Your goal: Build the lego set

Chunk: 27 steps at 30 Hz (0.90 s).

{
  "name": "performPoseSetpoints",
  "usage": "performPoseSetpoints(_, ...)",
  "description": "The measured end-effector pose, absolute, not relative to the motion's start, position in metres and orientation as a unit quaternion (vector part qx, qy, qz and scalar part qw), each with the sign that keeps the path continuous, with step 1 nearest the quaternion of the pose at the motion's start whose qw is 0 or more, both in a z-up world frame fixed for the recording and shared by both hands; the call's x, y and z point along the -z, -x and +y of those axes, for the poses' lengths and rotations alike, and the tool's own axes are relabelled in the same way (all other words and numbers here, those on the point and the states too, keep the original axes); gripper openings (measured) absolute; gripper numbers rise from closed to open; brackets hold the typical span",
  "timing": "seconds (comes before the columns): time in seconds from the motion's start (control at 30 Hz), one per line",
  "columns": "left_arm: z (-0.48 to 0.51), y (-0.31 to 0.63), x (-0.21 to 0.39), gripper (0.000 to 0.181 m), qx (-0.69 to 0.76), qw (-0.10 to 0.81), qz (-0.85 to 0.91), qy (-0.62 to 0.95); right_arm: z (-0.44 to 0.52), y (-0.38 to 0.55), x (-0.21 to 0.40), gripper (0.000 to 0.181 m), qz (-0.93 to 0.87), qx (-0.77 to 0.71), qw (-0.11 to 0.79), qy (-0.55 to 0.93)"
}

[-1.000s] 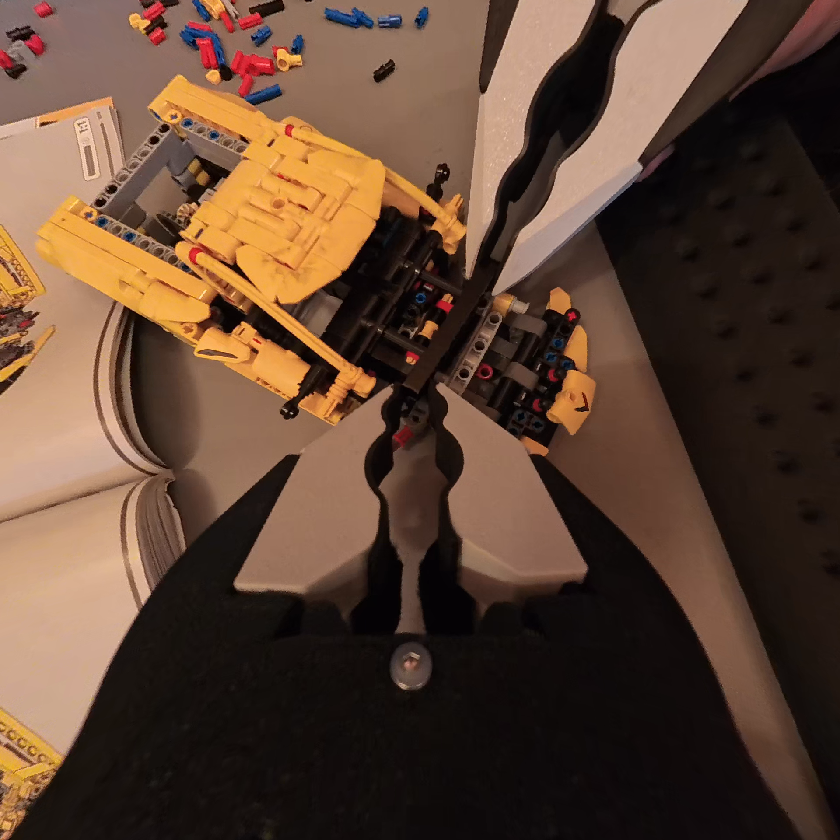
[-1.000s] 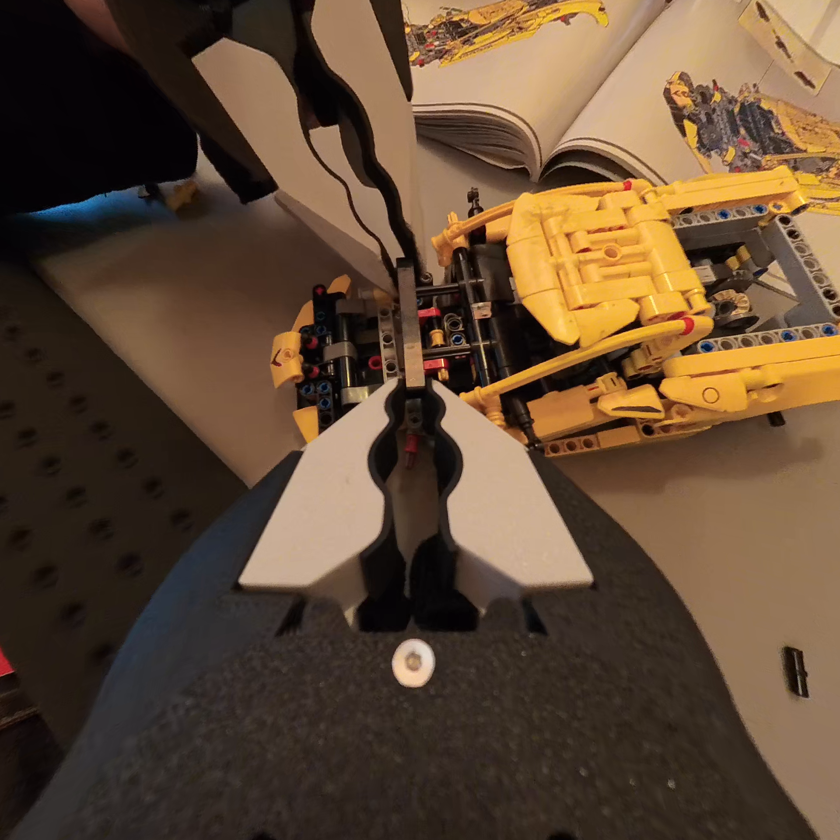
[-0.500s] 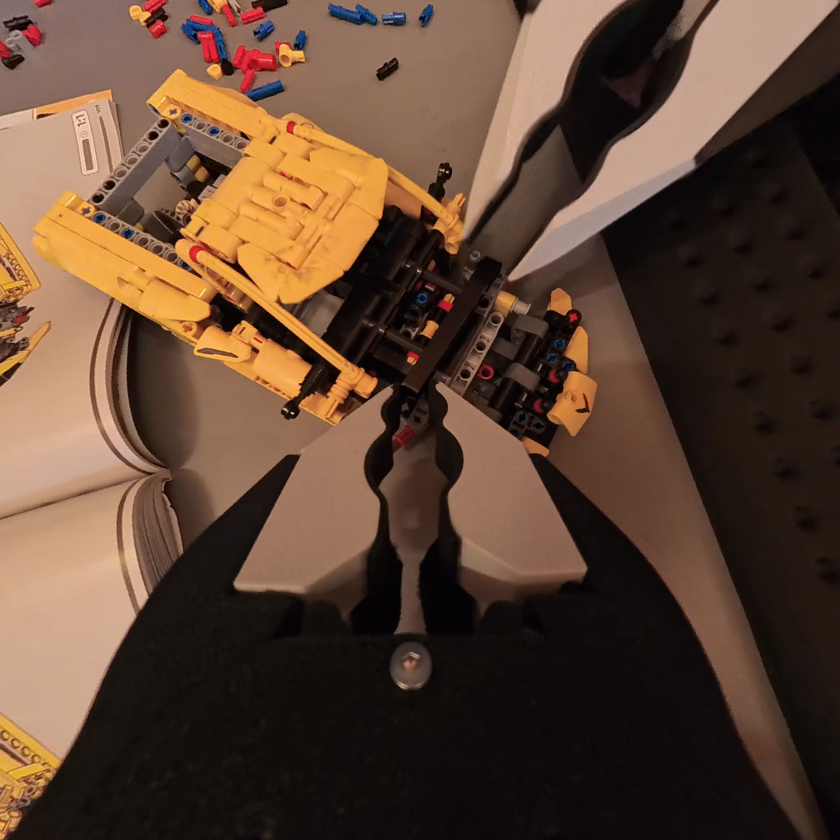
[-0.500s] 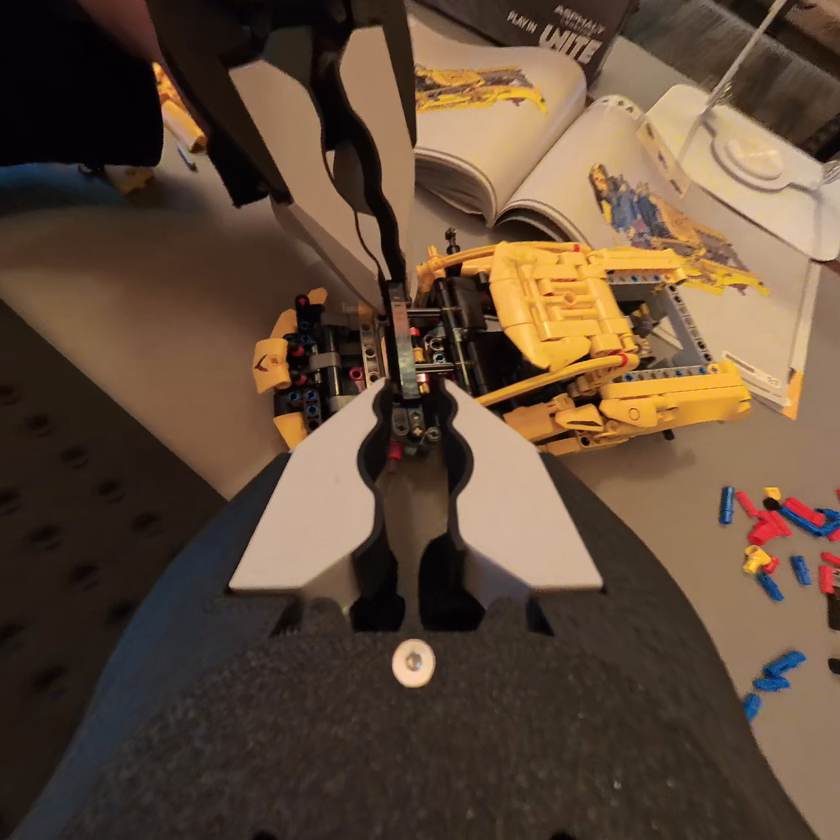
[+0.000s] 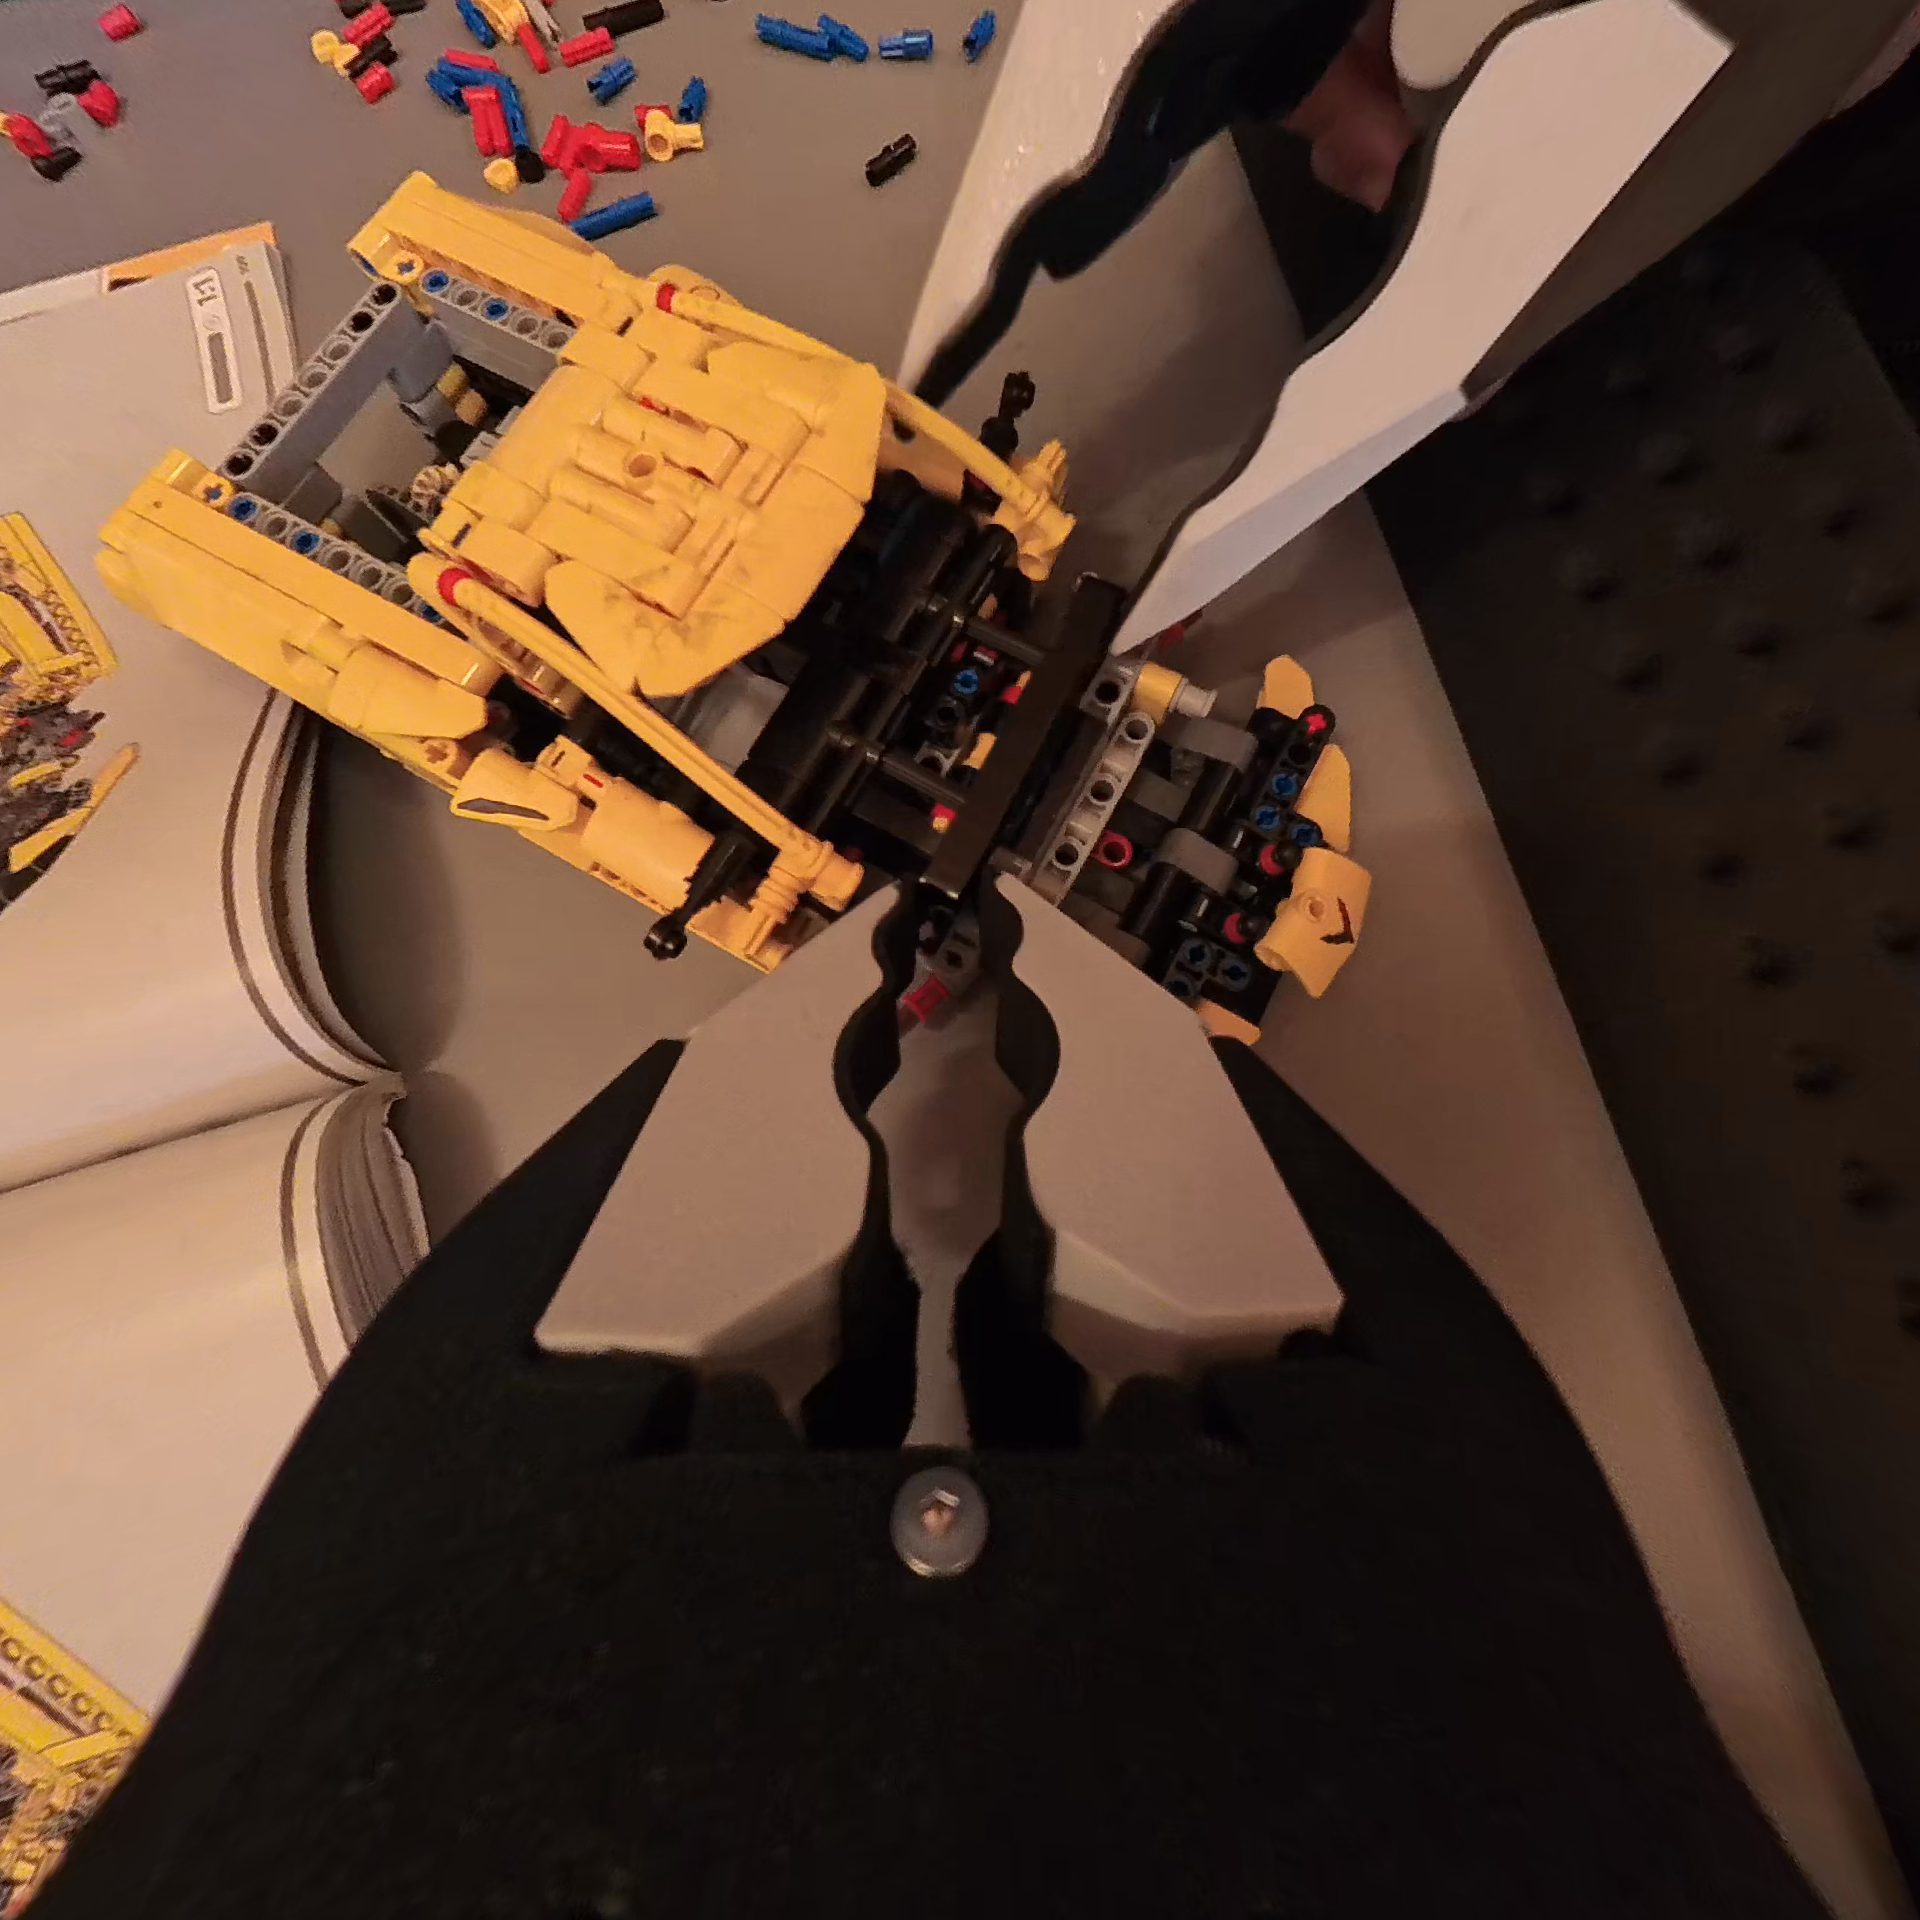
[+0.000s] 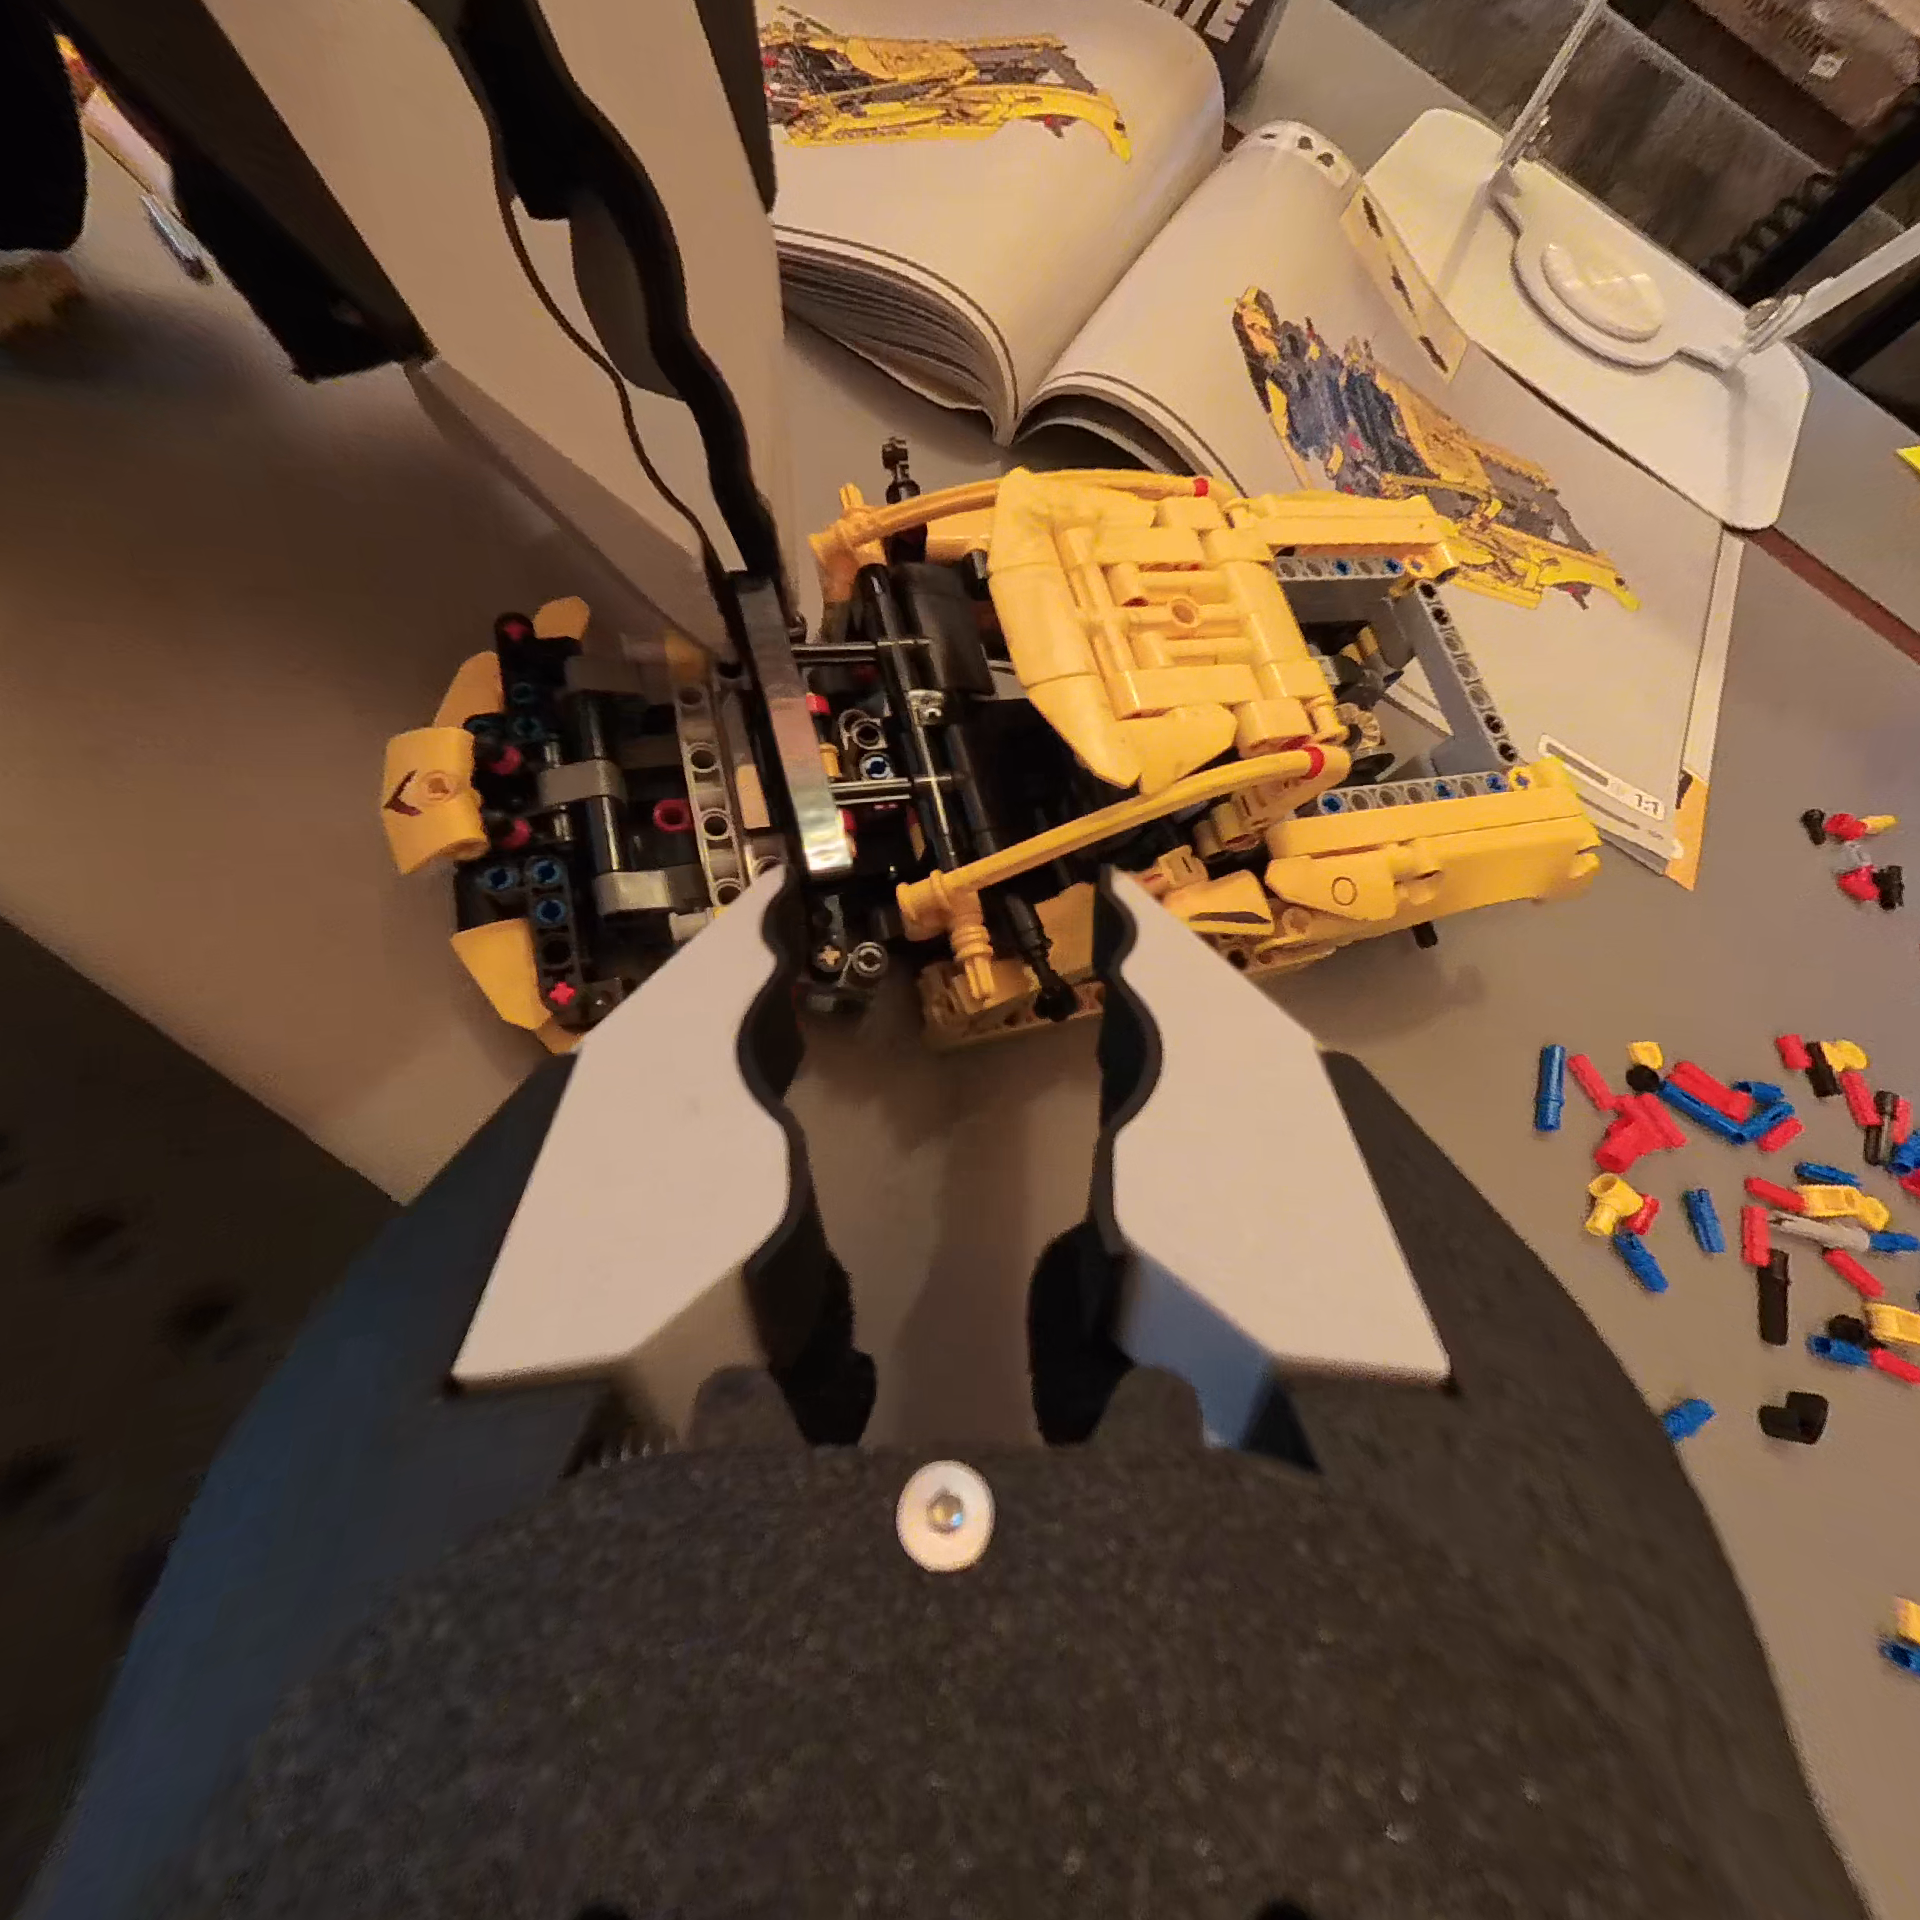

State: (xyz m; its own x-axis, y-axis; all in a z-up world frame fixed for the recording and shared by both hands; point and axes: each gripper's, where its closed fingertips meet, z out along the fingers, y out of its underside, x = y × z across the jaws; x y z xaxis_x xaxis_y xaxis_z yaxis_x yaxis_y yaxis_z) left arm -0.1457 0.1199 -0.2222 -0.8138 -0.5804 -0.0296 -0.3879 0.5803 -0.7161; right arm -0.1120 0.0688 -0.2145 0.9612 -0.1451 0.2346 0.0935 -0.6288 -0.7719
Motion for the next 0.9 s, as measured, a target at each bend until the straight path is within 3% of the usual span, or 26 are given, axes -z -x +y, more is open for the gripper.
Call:
performPoseSetpoints(0.37, 0.13, 0.141, 0.212, 0.027, 0.39, 0.143, 0.859, 0.298, 0.072, 0.111, 0.211, 0.056, 0.021, 0.104, 0.451, 0.886)
performPoseSetpoints(0.9, 0.133, 0.137, 0.212, 0.031, 0.379, 0.166, 0.861, 0.295, 0.074, 0.111, 0.214, 0.052, 0.003, 0.089, 0.456, 0.886)
